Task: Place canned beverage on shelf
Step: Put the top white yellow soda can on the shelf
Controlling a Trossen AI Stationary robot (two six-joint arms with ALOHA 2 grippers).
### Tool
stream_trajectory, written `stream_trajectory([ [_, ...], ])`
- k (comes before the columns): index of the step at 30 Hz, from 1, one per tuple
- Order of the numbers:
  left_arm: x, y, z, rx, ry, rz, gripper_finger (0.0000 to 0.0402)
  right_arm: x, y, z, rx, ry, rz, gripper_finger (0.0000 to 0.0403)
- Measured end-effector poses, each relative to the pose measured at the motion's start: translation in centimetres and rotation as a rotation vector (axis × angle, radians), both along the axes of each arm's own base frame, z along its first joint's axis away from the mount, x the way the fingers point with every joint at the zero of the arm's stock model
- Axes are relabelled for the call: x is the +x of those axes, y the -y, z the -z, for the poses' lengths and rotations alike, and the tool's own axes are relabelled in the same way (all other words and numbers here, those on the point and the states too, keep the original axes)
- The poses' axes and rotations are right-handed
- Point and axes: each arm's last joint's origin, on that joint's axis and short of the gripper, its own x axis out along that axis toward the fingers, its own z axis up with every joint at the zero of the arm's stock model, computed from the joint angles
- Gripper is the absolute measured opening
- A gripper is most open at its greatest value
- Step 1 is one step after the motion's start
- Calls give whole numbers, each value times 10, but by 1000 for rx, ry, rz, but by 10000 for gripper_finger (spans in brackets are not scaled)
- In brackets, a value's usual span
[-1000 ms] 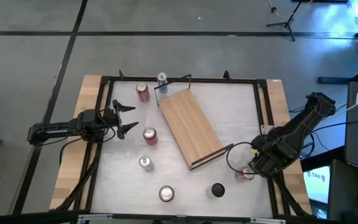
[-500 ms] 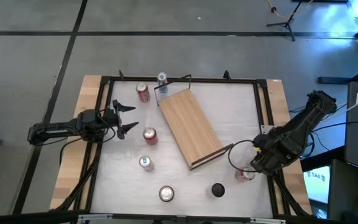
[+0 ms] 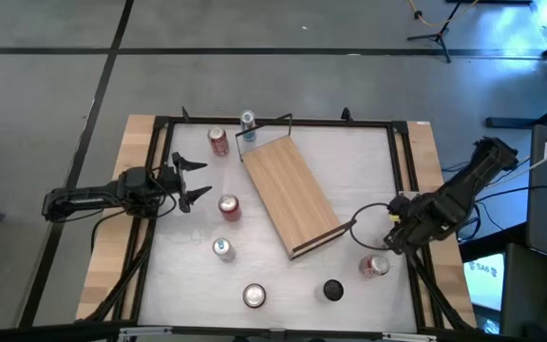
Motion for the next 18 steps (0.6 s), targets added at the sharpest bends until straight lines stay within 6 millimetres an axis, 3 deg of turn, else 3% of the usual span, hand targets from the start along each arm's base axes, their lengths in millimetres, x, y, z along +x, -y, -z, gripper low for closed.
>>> stream_trajectory([
  [18, 0, 0, 0, 0, 0, 0, 350, 27, 50, -1, -27, 9, -92, 257],
])
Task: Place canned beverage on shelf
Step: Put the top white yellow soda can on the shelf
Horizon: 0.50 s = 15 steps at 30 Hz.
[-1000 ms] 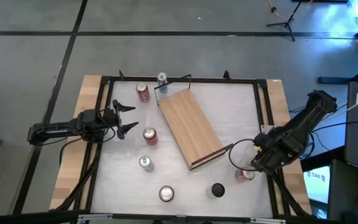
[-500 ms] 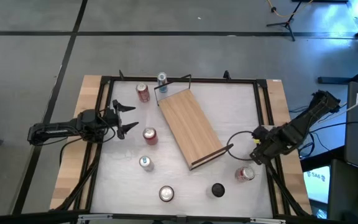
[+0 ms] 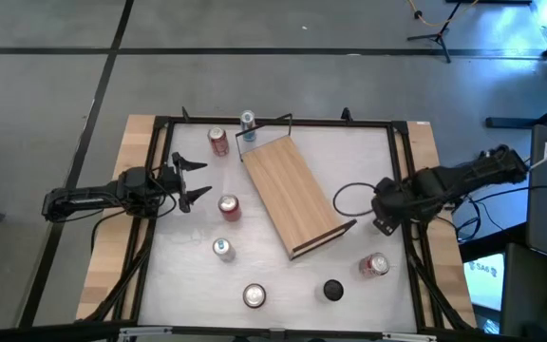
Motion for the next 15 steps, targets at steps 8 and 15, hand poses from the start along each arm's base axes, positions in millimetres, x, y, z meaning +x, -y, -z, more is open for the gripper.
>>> stream_trajectory([
  [8, 0, 0, 0, 0, 0, 0, 350, 7, 23, 0, -31, 14, -21, 257],
  [15, 0, 0, 0, 0, 0, 0, 350, 17, 41, -1, -34, 101, -52, 257],
])
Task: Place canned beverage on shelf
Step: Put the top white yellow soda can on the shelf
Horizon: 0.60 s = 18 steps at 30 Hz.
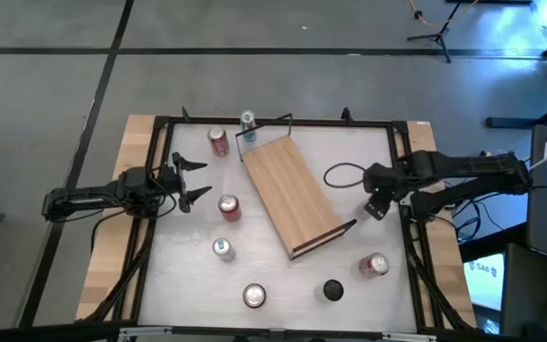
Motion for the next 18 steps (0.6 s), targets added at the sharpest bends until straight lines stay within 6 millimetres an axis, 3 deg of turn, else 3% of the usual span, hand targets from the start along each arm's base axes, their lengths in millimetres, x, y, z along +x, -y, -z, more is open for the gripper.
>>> stream_trajectory([
  [11, 0, 0, 0, 1, -1, -4, 350, 8, 29, -2, -37, 94, -11, 257],
  [18, 0, 0, 0, -7, 3, -3, 350, 18, 40, -32, -97, 176, -40, 257],
])
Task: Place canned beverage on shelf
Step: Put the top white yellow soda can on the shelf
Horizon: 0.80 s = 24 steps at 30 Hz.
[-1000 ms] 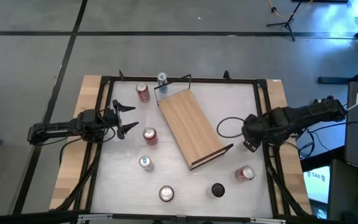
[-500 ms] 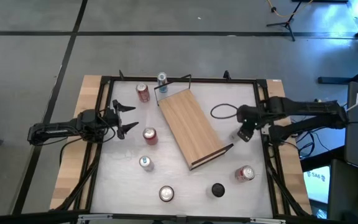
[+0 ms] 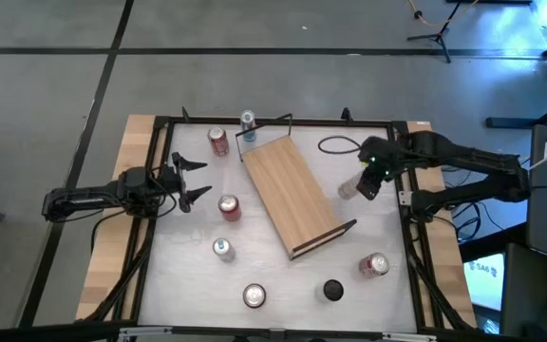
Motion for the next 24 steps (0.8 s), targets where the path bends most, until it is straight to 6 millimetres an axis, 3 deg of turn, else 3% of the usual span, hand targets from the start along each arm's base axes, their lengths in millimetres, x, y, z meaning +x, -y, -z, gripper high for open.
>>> stream_trajectory([
  [11, 0, 0, 0, -48, 15, 2, 350, 35, 7, -58, -67, 47, -72, 257],
  [17, 0, 0, 0, -48, 16, 2, 350, 65, 12, -66, -39, -19, -151, 257],
  [24, 0, 0, 0, -48, 15, 3, 350, 87, 8, -62, 59, -63, -230, 257],
])
